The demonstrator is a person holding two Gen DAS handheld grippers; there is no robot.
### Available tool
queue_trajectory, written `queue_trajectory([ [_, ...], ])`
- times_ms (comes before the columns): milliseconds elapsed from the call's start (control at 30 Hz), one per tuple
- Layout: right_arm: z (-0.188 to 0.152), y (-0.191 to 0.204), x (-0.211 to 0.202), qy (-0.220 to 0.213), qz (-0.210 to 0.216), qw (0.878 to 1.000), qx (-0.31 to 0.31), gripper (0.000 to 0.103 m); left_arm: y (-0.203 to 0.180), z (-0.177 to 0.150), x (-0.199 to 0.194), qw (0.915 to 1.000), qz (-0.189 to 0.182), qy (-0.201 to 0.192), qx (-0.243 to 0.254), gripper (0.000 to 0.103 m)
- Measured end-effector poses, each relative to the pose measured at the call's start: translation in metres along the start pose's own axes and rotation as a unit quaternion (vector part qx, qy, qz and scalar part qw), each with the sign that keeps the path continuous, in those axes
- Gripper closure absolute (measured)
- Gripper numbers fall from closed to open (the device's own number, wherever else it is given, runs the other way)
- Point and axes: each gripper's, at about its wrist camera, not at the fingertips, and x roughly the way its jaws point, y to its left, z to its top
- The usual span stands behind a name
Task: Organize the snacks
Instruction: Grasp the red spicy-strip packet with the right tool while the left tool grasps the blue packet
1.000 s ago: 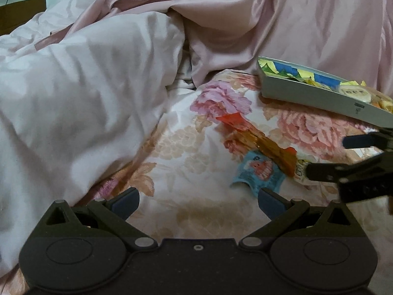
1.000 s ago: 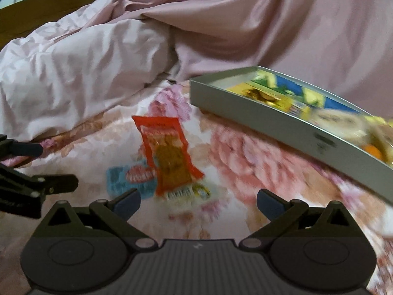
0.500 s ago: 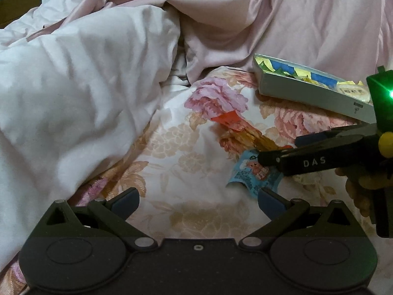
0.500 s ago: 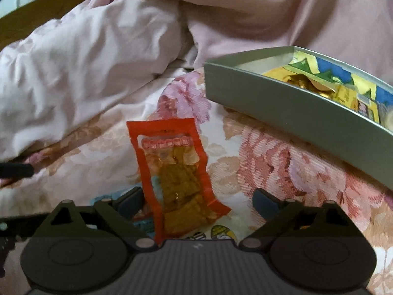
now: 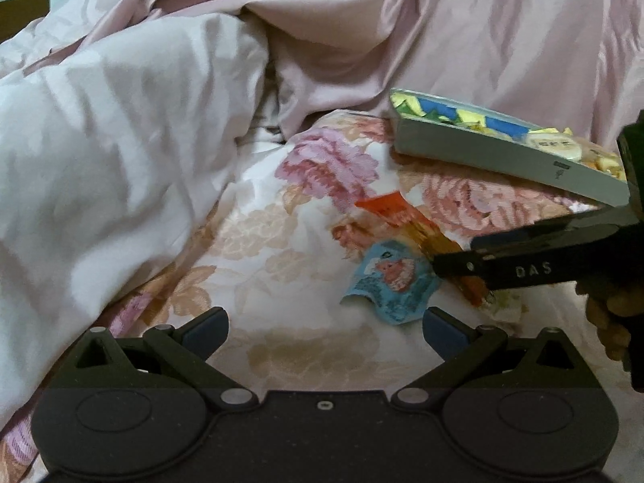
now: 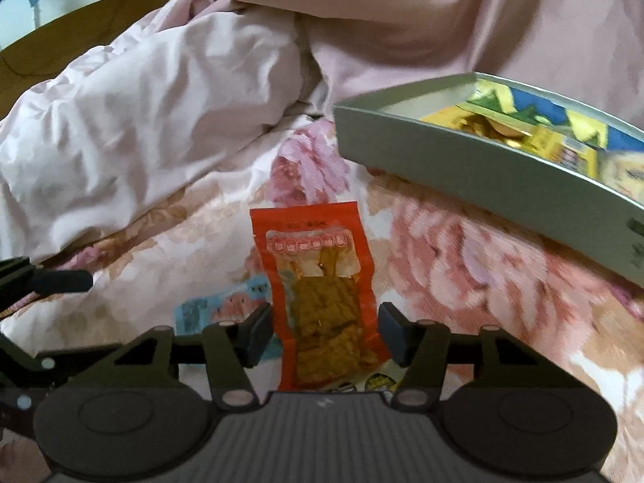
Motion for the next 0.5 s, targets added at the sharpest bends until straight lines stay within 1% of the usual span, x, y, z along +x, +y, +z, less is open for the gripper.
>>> queue_trajectory([
  [167,-0.014,-0.015,-0.023,0.012,-0.022,0.999,0.044,0.042,-0.007,0.007,0.003,0.9989,-0.035,-0.02,0.024,0.001],
  [300,-0.029,-0.025,-0.044,0.014,-0.035,0.997,0.07,0.04,-0.016,0.017,0.018,0.9956,-0.068,-0.026,0.059,0.001],
  [367,-0.036,-0.028,-0.052,0.017,-0.042,0.996,0.072,0.039,-0.023,0.022,0.029,0.9925,-0.082,-0.023,0.087,0.001],
  [433,-0.041,-0.03,-0.059,0.018,-0.048,0.996,0.068,0.038,-0.031,0.026,0.042,0.9882,-0.093,-0.012,0.121,0.001],
  [500,-0.045,-0.032,-0.063,0.018,-0.054,0.996,0.064,0.038,-0.036,0.029,0.054,0.9849,-0.099,0.002,0.142,0.001],
])
